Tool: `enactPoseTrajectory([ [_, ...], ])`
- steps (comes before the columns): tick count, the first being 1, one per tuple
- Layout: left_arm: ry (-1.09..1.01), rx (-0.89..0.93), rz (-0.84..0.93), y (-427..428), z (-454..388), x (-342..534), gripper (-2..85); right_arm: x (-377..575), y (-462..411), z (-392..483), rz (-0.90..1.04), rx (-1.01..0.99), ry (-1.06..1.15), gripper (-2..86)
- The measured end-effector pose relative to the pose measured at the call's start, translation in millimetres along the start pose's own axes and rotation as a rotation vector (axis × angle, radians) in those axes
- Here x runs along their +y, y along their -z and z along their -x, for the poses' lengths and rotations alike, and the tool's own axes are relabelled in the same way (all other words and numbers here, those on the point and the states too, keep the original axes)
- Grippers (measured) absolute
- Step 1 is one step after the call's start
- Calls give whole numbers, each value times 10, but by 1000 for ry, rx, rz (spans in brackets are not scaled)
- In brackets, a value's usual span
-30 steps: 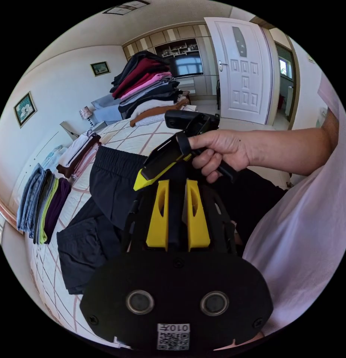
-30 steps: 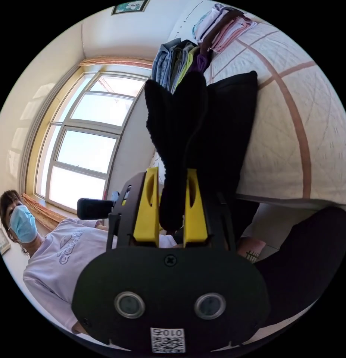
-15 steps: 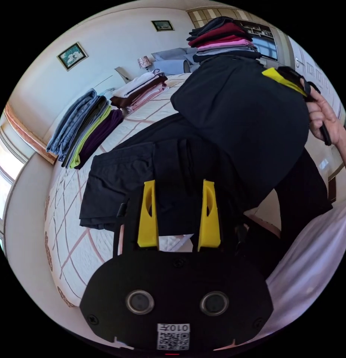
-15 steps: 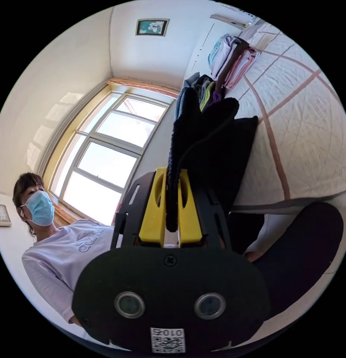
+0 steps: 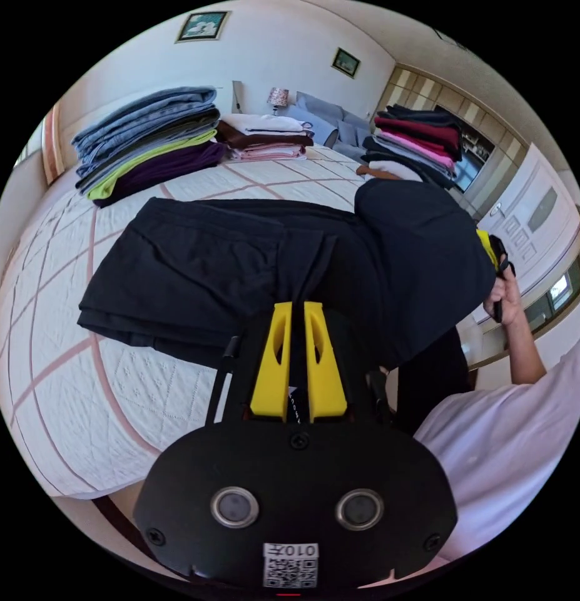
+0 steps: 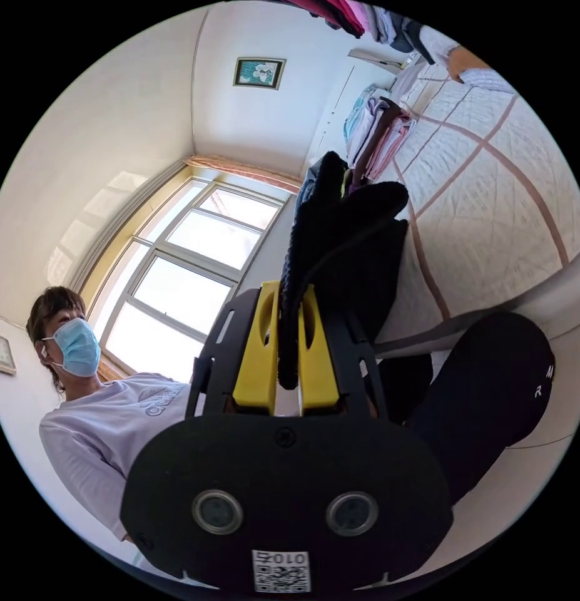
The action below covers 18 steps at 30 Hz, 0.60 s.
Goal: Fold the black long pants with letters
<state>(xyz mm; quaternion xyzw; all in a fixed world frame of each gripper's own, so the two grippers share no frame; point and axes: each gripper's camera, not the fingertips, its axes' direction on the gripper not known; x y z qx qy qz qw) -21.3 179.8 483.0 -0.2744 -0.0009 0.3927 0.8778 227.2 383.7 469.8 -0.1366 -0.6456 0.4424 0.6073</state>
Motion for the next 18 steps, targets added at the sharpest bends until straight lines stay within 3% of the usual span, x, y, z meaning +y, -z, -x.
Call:
enactPoseTrajectory([
  [8, 90, 127, -269, 921, 628, -321, 24, 483, 43, 174, -94, 43, 81, 60],
  [12, 56, 203, -390, 1328, 867, -1147, 20, 605, -66, 258, -108, 90, 110, 59],
  [18, -97, 367, -512, 1775, 550, -2720, 19, 718, -322, 1038, -165, 201, 369, 59],
])
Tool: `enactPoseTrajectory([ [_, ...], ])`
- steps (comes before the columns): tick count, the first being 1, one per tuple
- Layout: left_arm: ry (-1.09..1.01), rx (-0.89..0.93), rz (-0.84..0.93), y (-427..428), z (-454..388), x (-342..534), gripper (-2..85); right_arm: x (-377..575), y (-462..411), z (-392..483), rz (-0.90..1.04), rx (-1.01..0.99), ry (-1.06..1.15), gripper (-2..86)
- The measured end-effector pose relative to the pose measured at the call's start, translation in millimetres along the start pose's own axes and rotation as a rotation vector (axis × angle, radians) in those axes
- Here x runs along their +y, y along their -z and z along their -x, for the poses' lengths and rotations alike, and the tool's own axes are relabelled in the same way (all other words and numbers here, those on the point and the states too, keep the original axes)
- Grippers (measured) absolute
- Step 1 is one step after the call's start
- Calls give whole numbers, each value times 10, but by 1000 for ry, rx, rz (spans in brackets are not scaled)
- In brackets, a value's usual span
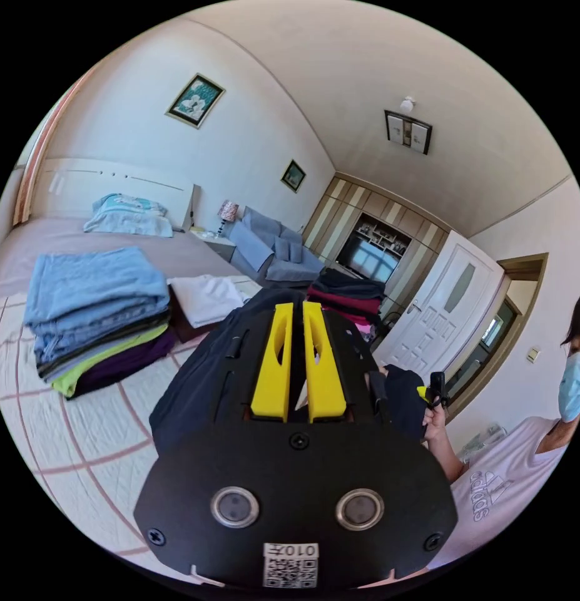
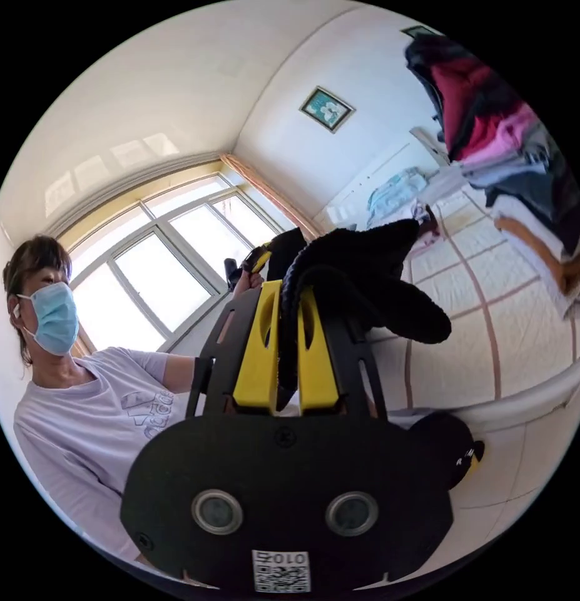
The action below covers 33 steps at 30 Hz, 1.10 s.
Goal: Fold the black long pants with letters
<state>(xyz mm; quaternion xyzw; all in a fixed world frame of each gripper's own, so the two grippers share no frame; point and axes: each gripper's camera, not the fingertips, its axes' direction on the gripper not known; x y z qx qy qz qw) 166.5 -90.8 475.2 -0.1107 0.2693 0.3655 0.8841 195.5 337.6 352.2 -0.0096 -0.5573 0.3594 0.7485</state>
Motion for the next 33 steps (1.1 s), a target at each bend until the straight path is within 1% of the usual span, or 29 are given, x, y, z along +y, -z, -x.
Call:
enactPoseTrajectory([
  [2, -48, 64, -25, -151, -153, -430, 21, -73, 74, 500, -86, -18, 169, 59],
  [3, -83, 107, -32, -255, -255, -686, 23, -81, 86, 623, -104, -27, 209, 59],
  [5, -112, 121, -45, -382, -375, -990, 27, -79, 32, 1052, -129, -33, 323, 58],
  [8, -100, 90, -23, -644, -320, -1323, 35, 28, -260, 1331, -98, 38, 351, 57],
  [9, -89, 40, 20, -796, -222, -1394, 39, 69, -336, 1349, -95, 55, 348, 57],
  [10, -112, -42, 114, -1018, -126, -1419, 47, 167, -506, 1354, -93, 91, 341, 56],
  [11, -121, -86, 191, -1164, -68, -1405, 50, 276, -694, 1318, -94, 126, 326, 55],
  [12, -119, -137, 379, -1475, 84, -1299, 62, 331, -795, 1287, -93, 143, 316, 54],
  [13, -89, -127, 512, -1679, 240, -1095, 75, 436, -1005, 1211, -83, 178, 297, 52],
  [14, -77, -92, 540, -1721, 292, -969, 81, 521, -1220, 1124, -52, 211, 283, 50],
  [16, -102, 131, 476, -1569, 259, -383, 105, 603, -1531, 974, 24, 243, 254, 46],
  [17, -126, 190, 461, -1491, 196, -220, 112, 644, -1705, 872, 64, 255, 237, 46],
  [18, -192, 285, 442, -1293, 9, 136, 125, 664, -1779, 825, 80, 262, 229, 48],
  [19, -271, 332, 416, -1043, -236, 531, 137, 703, -1911, 742, 102, 277, 221, 52],
  [20, -310, 334, 408, -916, -368, 736, 143, 731, -2030, 658, 123, 283, 203, 53],
  [21, -367, 294, 411, -679, -622, 1133, 153, 742, -2090, 614, 134, 280, 191, 54],
  [22, -395, 212, 403, -470, -846, 1493, 162, 763, -2216, 526, 158, 265, 167, 55],
  [23, -410, 172, 396, -374, -953, 1653, 166, 790, -2351, 450, 181, 242, 153, 56],
  [25, -434, -15, 328, -69, -1298, 2139, 175, 839, -2561, 373, 215, 199, 142, 57],
  [27, -453, -126, 287, 39, -1476, 2357, 176, 892, -2762, 339, 251, 161, 135, 57],
  [29, -468, -170, 273, 40, -1605, 2478, 174, 968, -2983, 354, 298, 139, 157, 57],
  [32, -505, -162, 298, -151, -1797, 2596, 156, 1053, -3148, 365, 338, 163, 176, 58],
  [33, -498, -173, 303, -240, -1840, 2614, 137, 1069, -3170, 363, 346, 177, 180, 58],
])
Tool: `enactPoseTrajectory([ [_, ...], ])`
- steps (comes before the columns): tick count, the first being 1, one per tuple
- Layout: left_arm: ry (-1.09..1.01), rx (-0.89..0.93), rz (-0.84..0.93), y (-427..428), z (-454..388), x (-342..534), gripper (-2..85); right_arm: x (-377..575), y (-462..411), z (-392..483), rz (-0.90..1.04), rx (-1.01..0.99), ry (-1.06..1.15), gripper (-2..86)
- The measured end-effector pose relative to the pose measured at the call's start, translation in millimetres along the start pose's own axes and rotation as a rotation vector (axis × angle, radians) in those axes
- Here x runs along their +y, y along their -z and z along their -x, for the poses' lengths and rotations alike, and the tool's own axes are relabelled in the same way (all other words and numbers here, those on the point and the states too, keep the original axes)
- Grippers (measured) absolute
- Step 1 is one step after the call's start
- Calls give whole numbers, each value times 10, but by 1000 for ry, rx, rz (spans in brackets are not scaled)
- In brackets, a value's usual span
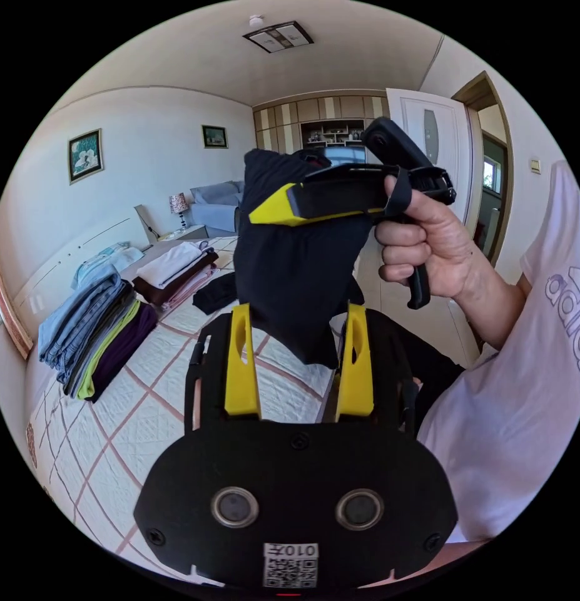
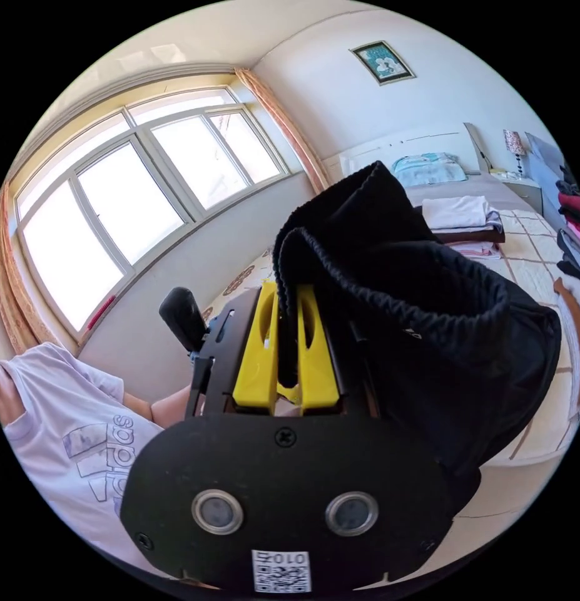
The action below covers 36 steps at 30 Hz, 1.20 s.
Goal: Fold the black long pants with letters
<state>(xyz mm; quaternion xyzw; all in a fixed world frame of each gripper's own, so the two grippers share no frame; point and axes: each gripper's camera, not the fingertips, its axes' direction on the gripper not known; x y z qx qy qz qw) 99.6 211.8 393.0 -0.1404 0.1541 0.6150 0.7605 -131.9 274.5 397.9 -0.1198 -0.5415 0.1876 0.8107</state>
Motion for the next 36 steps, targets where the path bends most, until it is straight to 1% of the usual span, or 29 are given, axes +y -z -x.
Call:
enactPoseTrajectory([
  [3, 85, -120, 29, -108, 39, -32, 64, 60, -84, 3, 53, 74, 36, 60],
  [5, 126, -92, 9, -96, 176, -7, 36, 146, -8, -61, 39, 85, 57, 61],
  [7, 225, 43, -76, 21, 530, 122, 21, 206, 125, -157, 21, 36, 76, 61],
  [8, 255, 74, -94, 57, 637, 168, 19, 245, 233, -241, 7, -13, 86, 58],
  [9, 324, 92, -123, 153, 842, 280, 16, 271, 292, -286, -3, -40, 92, 56],
  [11, 436, 66, -186, 391, 1119, 511, 15, 413, 532, -507, -58, -114, 101, 42],
  [13, 552, 59, -288, 756, 1412, 925, 17, 556, 680, -752, -124, -107, 44, 37],
  [14, 557, 54, -298, 828, 1453, 1024, 17, 652, 732, -928, -160, -83, 2, 38],
  [16, 561, 58, -275, 970, 1556, 1424, 22, 746, 703, -1144, -163, -37, -21, 47],
  [17, 562, 64, -254, 969, 1568, 1520, 24, 764, 608, -1247, -139, -9, -16, 70],
  [19, 580, 84, -132, 869, 1585, 1875, 32, 739, 349, -1358, -73, 11, 6, 100],
  [21, 584, 103, -97, 823, 1522, 2065, 43, 705, -8, -1414, -5, -8, 75, 118],
  [23, 574, 129, -122, 819, 1435, 2184, 59, 674, -550, -1502, 105, 20, 131, 135],
  [25, 592, 159, -176, 833, 1380, 2318, 80, 673, -907, -1578, 168, 68, 170, 146],
  [27, 556, 151, -189, 876, 1326, 2352, 90, 661, -1158, -1703, 206, 104, 182, 150],
  [33, 389, 206, -170, 953, 1201, 2474, 99, 506, -1508, -2288, 264, 16, 150, 135],
  [34, 391, 215, -170, 948, 1210, 2520, 100, 498, -1570, -2353, 296, -59, 158, 121],
  [35, 404, 215, -168, 941, 1226, 2548, 100, 511, -1598, -2370, 314, -152, 174, 88],
  [36, 428, 208, -167, 932, 1265, 2604, 102, 528, -1598, -2364, 316, -190, 186, 71],
])
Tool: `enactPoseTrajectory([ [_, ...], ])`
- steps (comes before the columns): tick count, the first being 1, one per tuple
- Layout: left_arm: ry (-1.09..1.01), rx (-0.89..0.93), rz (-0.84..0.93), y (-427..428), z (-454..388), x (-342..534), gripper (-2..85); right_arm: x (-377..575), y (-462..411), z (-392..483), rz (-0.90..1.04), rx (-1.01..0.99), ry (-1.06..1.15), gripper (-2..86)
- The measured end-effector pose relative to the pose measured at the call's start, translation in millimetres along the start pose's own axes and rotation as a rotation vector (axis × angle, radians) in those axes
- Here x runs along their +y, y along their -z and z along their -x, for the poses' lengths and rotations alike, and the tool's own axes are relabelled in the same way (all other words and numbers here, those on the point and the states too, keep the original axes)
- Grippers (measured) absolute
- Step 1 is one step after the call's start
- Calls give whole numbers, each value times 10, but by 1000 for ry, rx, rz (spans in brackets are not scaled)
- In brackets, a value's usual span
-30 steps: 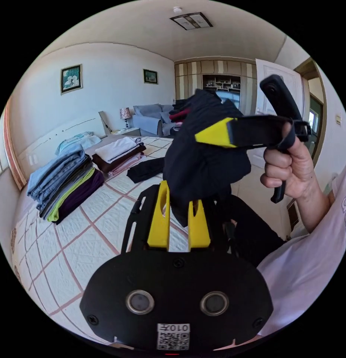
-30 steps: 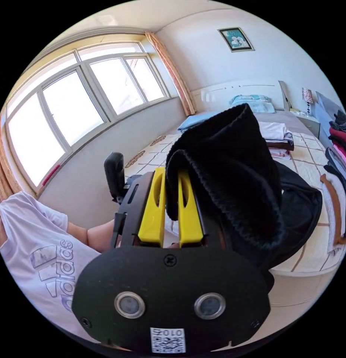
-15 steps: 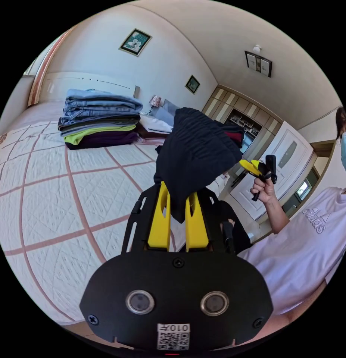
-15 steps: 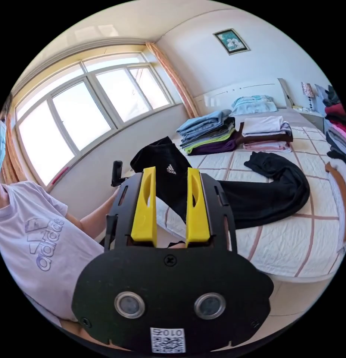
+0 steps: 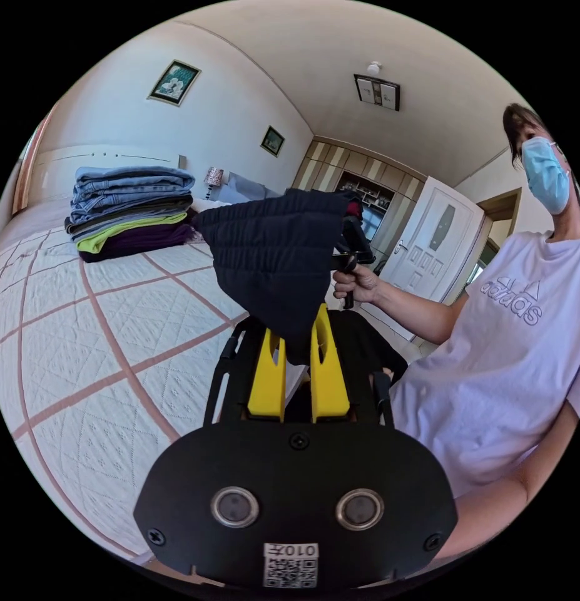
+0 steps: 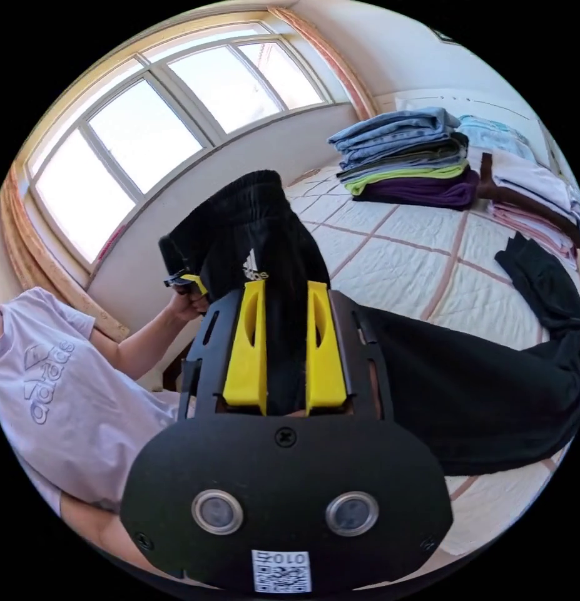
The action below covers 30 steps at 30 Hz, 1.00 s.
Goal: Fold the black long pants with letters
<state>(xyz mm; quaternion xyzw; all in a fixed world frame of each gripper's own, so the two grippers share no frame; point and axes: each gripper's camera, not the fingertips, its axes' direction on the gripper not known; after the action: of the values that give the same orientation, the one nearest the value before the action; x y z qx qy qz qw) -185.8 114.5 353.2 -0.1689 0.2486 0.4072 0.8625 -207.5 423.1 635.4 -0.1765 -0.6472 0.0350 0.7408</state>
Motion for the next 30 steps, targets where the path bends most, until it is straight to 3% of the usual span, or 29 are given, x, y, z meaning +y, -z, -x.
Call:
enactPoseTrajectory([
  [2, 48, -44, 0, 41, 129, 11, 106, 106, 69, 47, -58, 34, -13, 44],
  [5, 327, -212, -69, 275, 582, -27, 116, 100, 249, 132, -156, 37, -10, 40],
  [7, 568, -207, -217, 545, 920, 61, 123, -11, 277, 295, -165, 69, 36, 39],
  [9, 632, -217, -315, 740, 969, 169, 129, -103, 215, 495, -131, 172, 94, 38],
  [12, 641, -157, -259, 765, 856, 335, 139, -63, -88, 749, -42, 264, 183, 37],
  [17, 639, 132, -136, 414, 282, 819, 157, 398, -902, 1093, 128, 149, 332, 37],
  [25, 796, 89, -267, 491, -138, 1508, 159, 541, -1492, 1301, 301, 184, 478, 39],
  [30, 768, 14, -191, 375, -46, 1258, 140, 570, -1584, 1212, 321, 135, 431, 41],
])
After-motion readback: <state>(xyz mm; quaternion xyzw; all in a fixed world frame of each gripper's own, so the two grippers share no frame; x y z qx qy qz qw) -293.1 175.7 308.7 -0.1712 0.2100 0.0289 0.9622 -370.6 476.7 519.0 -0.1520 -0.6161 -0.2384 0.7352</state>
